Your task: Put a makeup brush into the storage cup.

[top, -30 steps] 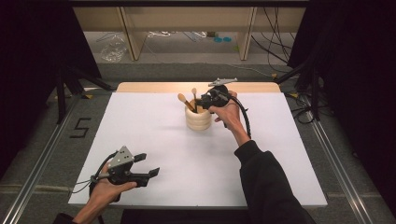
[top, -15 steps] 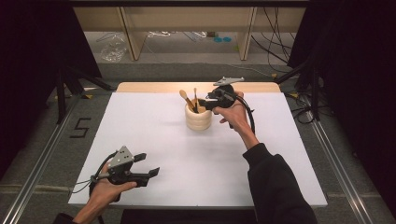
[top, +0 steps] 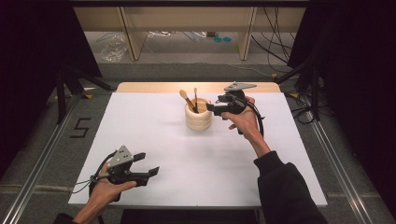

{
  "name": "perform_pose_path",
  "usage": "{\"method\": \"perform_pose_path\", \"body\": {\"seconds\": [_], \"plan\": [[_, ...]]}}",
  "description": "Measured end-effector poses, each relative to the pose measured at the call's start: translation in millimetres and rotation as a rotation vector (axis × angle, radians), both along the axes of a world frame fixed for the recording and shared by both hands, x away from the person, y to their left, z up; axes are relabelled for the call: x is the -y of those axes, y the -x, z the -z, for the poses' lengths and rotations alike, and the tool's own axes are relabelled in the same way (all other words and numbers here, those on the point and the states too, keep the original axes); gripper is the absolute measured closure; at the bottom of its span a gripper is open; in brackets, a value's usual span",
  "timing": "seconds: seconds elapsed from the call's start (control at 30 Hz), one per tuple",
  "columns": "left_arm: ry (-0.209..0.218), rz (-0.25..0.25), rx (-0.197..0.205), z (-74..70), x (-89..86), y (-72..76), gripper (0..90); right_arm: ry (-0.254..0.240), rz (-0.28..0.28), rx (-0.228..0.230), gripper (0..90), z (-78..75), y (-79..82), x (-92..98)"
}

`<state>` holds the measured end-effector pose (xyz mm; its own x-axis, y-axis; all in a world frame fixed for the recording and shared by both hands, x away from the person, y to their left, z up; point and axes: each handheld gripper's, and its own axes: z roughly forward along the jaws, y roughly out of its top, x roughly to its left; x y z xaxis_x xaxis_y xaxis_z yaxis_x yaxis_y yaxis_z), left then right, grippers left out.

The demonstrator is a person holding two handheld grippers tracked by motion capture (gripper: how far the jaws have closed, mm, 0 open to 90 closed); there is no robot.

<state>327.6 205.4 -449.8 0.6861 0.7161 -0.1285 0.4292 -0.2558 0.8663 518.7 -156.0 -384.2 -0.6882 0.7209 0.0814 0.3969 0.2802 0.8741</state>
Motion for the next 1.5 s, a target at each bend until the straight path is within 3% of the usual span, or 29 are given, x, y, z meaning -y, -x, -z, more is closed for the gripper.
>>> {"method": "perform_pose_path", "body": {"seconds": [0.13, 0.2, 0.27, 0.47, 0.6, 0.63, 1.17, 1.5], "plan": [[-0.003, -0.007, 0.005, 0.0, -0.7, -0.6, 22.7, -0.007, -0.002, 0.011, 32.6, -0.7, 10.1, 5.7], [-0.001, -0.01, 0.006, -0.2, -0.6, -0.3, 22.7, -0.003, -0.007, -0.008, 31.0, -1.5, 15.4, 7.2], [0.001, -0.009, 0.008, -0.5, -1.0, -0.4, 22.7, 0.01, -0.009, 0.009, 30.8, -1.4, 20.6, 9.7], [0.013, -0.01, 0.008, -0.5, -1.2, -0.6, 22.6, -0.03, -0.023, -0.008, 29.7, -0.9, 37.0, 14.6], [0.011, -0.018, 0.008, -1.1, -1.2, 0.1, 22.5, -0.019, -0.027, 0.006, 29.1, 1.6, 45.6, 16.8], [0.009, -0.019, 0.011, -1.1, -1.3, -0.2, 22.4, -0.018, -0.026, -0.009, 28.9, 1.5, 48.0, 17.7], [0.016, -0.022, 0.016, -1.9, -1.5, 0.1, 22.3, -0.018, -0.03, -0.005, 27.5, 10.5, 73.7, 26.4], [0.017, -0.022, 0.018, -2.2, -1.5, 0.1, 22.3, -0.047, -0.03, 0.004, 26.0, 13.9, 88.3, 31.3]]}}
